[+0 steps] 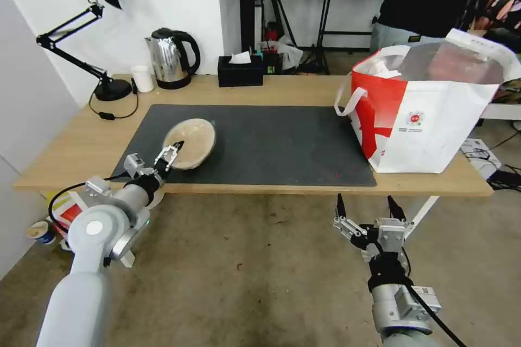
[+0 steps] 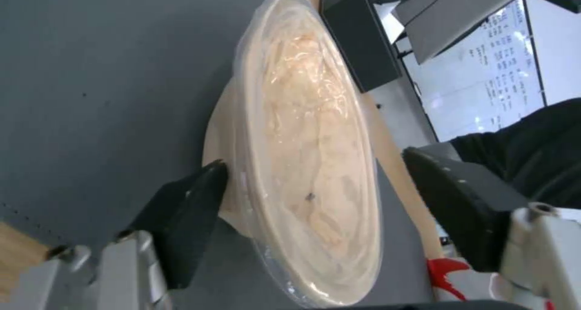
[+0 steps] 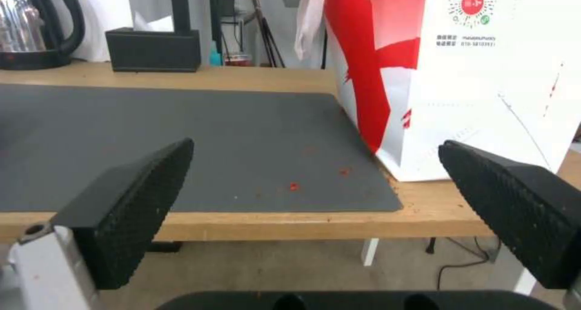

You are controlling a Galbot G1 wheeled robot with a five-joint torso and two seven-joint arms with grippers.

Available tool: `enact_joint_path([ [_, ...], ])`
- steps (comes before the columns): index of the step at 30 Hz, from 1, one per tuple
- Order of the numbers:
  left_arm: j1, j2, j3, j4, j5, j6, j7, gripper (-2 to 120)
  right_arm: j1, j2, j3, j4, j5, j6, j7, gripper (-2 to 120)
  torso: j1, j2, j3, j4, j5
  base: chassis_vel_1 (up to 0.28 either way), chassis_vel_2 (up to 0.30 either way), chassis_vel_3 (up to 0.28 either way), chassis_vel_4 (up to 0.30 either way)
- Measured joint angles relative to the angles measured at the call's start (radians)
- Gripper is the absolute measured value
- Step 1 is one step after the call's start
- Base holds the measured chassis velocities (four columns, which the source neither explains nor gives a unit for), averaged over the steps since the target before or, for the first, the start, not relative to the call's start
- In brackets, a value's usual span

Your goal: Pick up the trash from the table and place it into the takeout bag.

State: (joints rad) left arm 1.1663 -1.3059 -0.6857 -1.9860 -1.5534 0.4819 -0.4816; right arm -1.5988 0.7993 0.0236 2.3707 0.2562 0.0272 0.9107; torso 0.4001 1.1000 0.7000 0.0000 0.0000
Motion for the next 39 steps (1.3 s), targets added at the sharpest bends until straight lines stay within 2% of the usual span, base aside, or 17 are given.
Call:
enact_joint_path([
  [6, 0.0, -0.001, 0.001, 0.004, 0.016, 0.0, 0.001, 64, 0.0, 0.0, 0.0, 0.0, 0.0, 0.0, 0.0, 100, 0.0, 0.0, 0.0, 0.0, 0.0, 0.0, 0.0, 0.0, 0.0],
  [10, 0.001, 0.0, 0.001, 0.005, 0.02, 0.001, 0.003, 45, 0.0, 0.0, 0.0, 0.0, 0.0, 0.0, 0.0, 100, 0.0, 0.0, 0.0, 0.0, 0.0, 0.0, 0.0, 0.0, 0.0],
  [11, 0.001, 0.0, 0.001, 0.005, 0.02, 0.001, 0.003, 45, 0.0, 0.0, 0.0, 0.0, 0.0, 0.0, 0.0, 100, 0.0, 0.0, 0.0, 0.0, 0.0, 0.0, 0.0, 0.0, 0.0],
  [14, 0.006, -0.001, 0.001, -0.008, 0.025, 0.001, 0.003, 33, 0.0, 0.0, 0.0, 0.0, 0.0, 0.0, 0.0, 100, 0.0, 0.0, 0.0, 0.0, 0.0, 0.0, 0.0, 0.0, 0.0],
  [19, 0.011, 0.0, -0.002, -0.02, 0.025, 0.0, 0.003, 31, 0.0, 0.0, 0.0, 0.0, 0.0, 0.0, 0.0, 100, 0.0, 0.0, 0.0, 0.0, 0.0, 0.0, 0.0, 0.0, 0.0],
  [21, 0.017, 0.001, -0.005, -0.027, 0.027, -0.001, 0.003, 23, 0.0, 0.0, 0.0, 0.0, 0.0, 0.0, 0.0, 100, 0.0, 0.0, 0.0, 0.0, 0.0, 0.0, 0.0, 0.0, 0.0],
  [22, 0.017, 0.001, -0.005, -0.027, 0.027, -0.001, 0.003, 23, 0.0, 0.0, 0.0, 0.0, 0.0, 0.0, 0.0, 100, 0.0, 0.0, 0.0, 0.0, 0.0, 0.0, 0.0, 0.0, 0.0],
  [25, 0.025, 0.002, -0.008, -0.036, 0.036, -0.004, 0.004, 7, 0.0, 0.0, 0.0, 0.0, 0.0, 0.0, 0.0, 100, 0.0, 0.0, 0.0, 0.0, 0.0, 0.0, 0.0, 0.0, 0.0],
  [28, 0.028, 0.003, -0.009, -0.045, 0.041, -0.004, 0.004, 0, 0.0, 0.0, 0.0, 0.0, 0.0, 0.0, 0.0, 100, 0.0, 0.0, 0.0, 0.0, -0.0001, 0.0, 0.0, 0.0, 0.0],
  [39, 0.034, 0.011, -0.019, -0.058, 0.048, -0.01, 0.01, 0, 0.0, 0.0, 0.0, 0.0, 0.0, 0.0, 0.0, 100, 0.0, 0.0, 0.0, 0.0, 0.0, 0.0, 0.0, 0.0, 0.0],
])
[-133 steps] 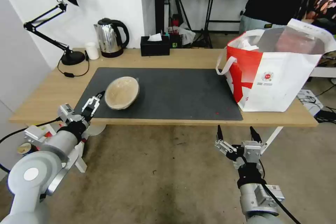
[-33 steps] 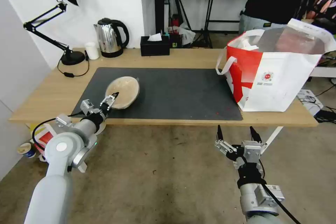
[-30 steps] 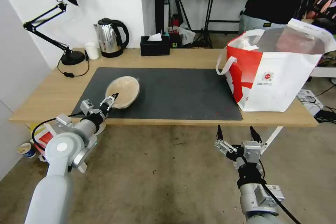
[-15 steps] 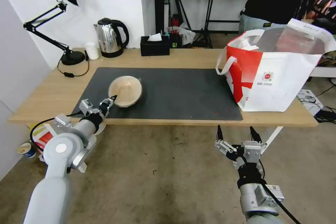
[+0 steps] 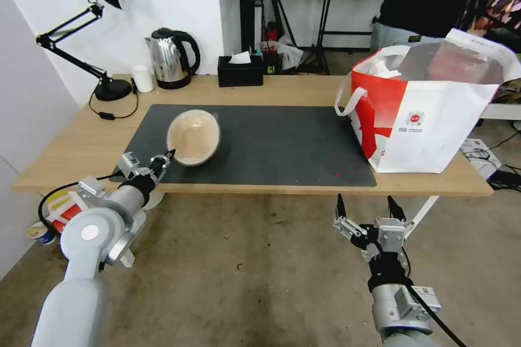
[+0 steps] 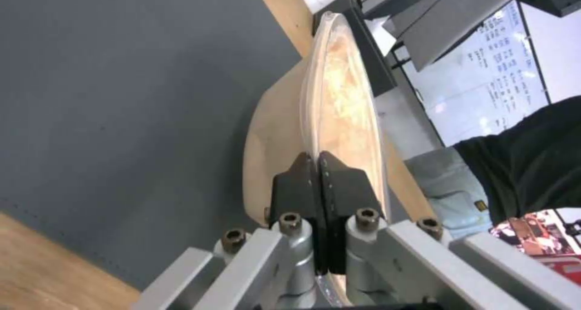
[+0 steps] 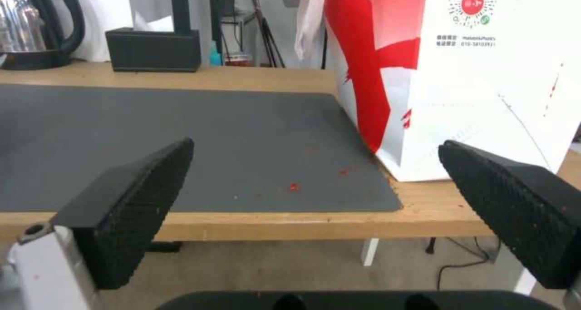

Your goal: Pick up the trash from the table and place it into the takeout bag.

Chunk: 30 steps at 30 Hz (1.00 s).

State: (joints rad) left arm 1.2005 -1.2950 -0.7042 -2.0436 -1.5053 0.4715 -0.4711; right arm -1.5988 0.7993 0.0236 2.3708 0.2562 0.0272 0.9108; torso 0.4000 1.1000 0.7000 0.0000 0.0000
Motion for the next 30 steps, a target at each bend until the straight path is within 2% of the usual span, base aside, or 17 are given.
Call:
enact_joint_path([
  [8, 0.008, -0.001, 0.0, 0.001, 0.013, -0.011, 0.021, 0, 0.0, 0.0, 0.0, 0.0, 0.0, 0.0, 0.0, 100, 0.0, 0.0, 0.0, 0.0, 0.0, 0.0, 0.0, 0.0, 0.0],
  [14, 0.008, 0.007, 0.0, -0.035, 0.0, -0.023, 0.036, 0, 0.0, 0.0, 0.0, 0.0, 0.0, 0.0, 0.0, 100, 0.0, 0.0, 0.0, 0.0, 0.0, 0.0, 0.0, 0.0, 0.0],
  [23, -0.021, 0.067, 0.003, -0.064, -0.042, -0.055, 0.088, 0, 0.0, 0.0, 0.0, 0.0, 0.0, 0.0, 0.0, 100, 0.0, 0.0, 0.0, 0.0001, -0.0001, 0.0, 0.0, 0.0, 0.0],
  [25, -0.057, 0.11, 0.023, -0.059, -0.058, -0.066, 0.116, 0, 0.0, 0.0, 0.0, 0.0, 0.0, 0.0, 0.0, 100, 0.0, 0.0, 0.0, 0.0, 0.0, 0.0, 0.0, 0.0, 0.0],
  [30, -0.118, 0.152, 0.055, -0.047, -0.074, -0.075, 0.152, 0, 0.0, 0.0, 0.0, 0.0, 0.0, 0.0, 0.0, 100, 0.0, 0.0, 0.0, 0.0, -0.0001, 0.0, 0.0, 0.0, 0.0],
])
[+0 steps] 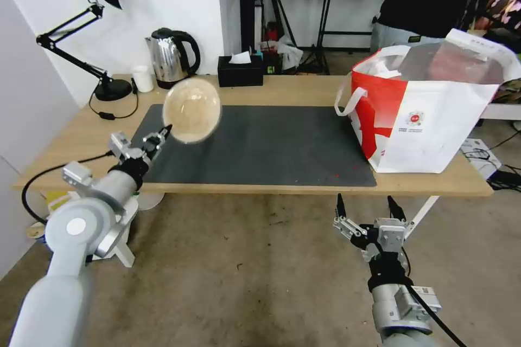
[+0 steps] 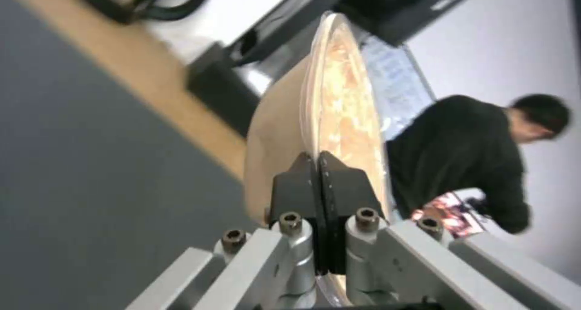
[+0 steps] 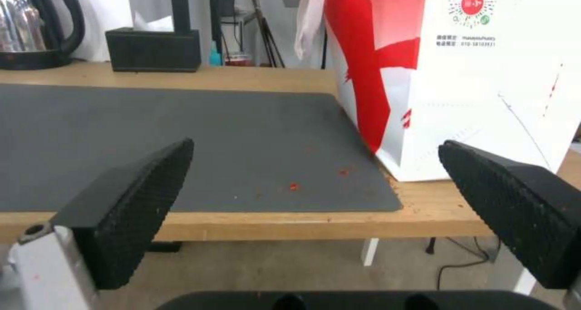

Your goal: Pick up the trash from the table and place it into the takeout bag.

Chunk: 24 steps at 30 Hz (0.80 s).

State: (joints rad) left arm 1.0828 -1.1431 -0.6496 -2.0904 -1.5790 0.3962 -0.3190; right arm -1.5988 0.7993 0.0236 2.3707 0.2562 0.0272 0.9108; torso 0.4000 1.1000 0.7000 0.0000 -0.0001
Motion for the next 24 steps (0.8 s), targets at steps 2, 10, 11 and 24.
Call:
enact_joint_path([
  [2, -0.051, 0.028, 0.024, 0.011, -0.019, -0.007, 0.011, 0, 0.0, 0.0, 0.0, 0.0, 0.0, 0.0, 0.0, 100, 0.0, 0.0, 0.0, 0.0, 0.0002, 0.0, 0.0, 0.0, 0.0],
  [10, -0.231, 0.139, 0.141, 0.099, -0.049, -0.061, 0.122, 0, 0.0, 0.0, 0.0, 0.0, 0.0, 0.0, 0.0, 100, 0.0, 0.0, 0.0, 0.0001, 0.0001, 0.0, 0.0, 0.0, 0.0],
  [11, -0.231, 0.139, 0.141, 0.099, -0.049, -0.061, 0.122, 0, 0.0, 0.0, 0.0, 0.0, 0.0, 0.0, 0.0, 100, 0.0, 0.0, 0.0, 0.0001, 0.0001, 0.0, 0.0, 0.0, 0.0],
  [24, -0.677, 0.084, 0.533, 0.362, -0.036, -0.103, 0.226, 0, 0.0, 0.0, 0.0, 0.0, 0.0, 0.0, 0.0, 100, 0.0, 0.0, 0.0, 0.0, 0.0002, 0.0, 0.0, 0.0, 0.0],
])
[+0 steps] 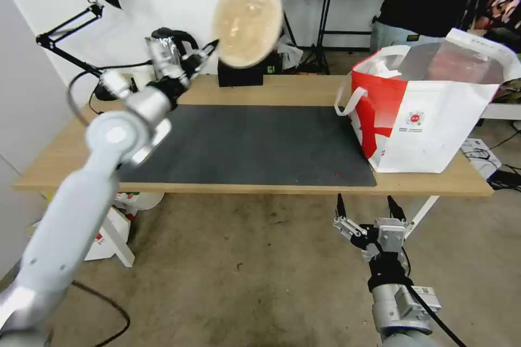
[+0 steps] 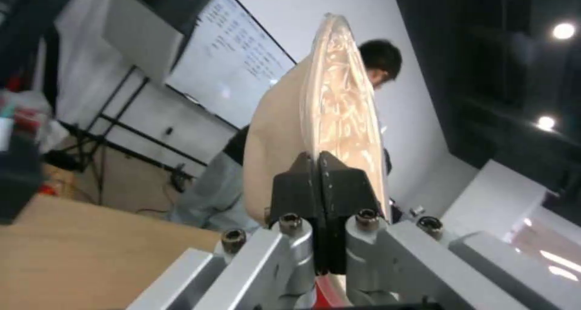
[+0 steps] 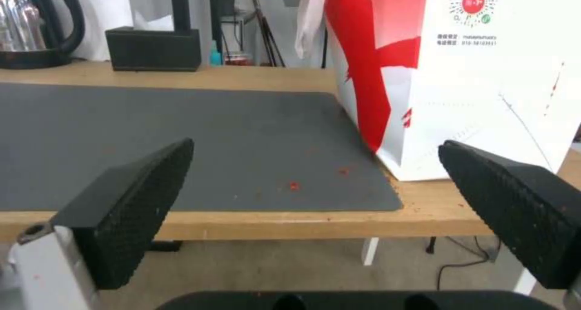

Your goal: Pick up the trash from the table and place it into the takeout bag.

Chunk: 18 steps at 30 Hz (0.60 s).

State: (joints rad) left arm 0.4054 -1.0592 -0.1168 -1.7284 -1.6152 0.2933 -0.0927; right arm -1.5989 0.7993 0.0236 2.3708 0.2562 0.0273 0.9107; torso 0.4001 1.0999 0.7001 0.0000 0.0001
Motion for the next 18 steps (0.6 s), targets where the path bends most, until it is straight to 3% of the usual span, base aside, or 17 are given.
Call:
enact_joint_path([
  [6, -0.165, -0.07, 0.137, 0.14, 0.004, -0.003, 0.004, 0, 0.0, 0.0, 0.0, 0.0, 0.0, 0.0, 0.0, 100, 0.0, 0.0, 0.0, 0.0, 0.0001, 0.0, 0.0, 0.0, 0.0],
  [13, -0.371, -0.201, 0.345, 0.382, 0.044, -0.038, 0.082, 0, 0.0, 0.0, 0.0, 0.0, 0.0, 0.0, 0.0, 100, 0.0, 0.0, 0.0, -0.0002, 0.0001, 0.0, 0.0, 0.0, 0.0],
  [15, -0.378, -0.206, 0.352, 0.392, 0.045, -0.04, 0.084, 0, 0.0, 0.0, 0.0, 0.0, 0.0, 0.0, 0.0, 100, 0.0, 0.0, 0.0, -0.0002, 0.0, 0.0, 0.0, 0.0, 0.0],
  [18, -0.459, -0.262, 0.407, 0.491, 0.051, -0.047, 0.104, 0, 0.0, 0.0, 0.0, 0.0, 0.0, 0.0, 0.0, 100, 0.0, 0.0, 0.0, 0.0002, 0.0001, 0.0, 0.0, 0.0, 0.0],
])
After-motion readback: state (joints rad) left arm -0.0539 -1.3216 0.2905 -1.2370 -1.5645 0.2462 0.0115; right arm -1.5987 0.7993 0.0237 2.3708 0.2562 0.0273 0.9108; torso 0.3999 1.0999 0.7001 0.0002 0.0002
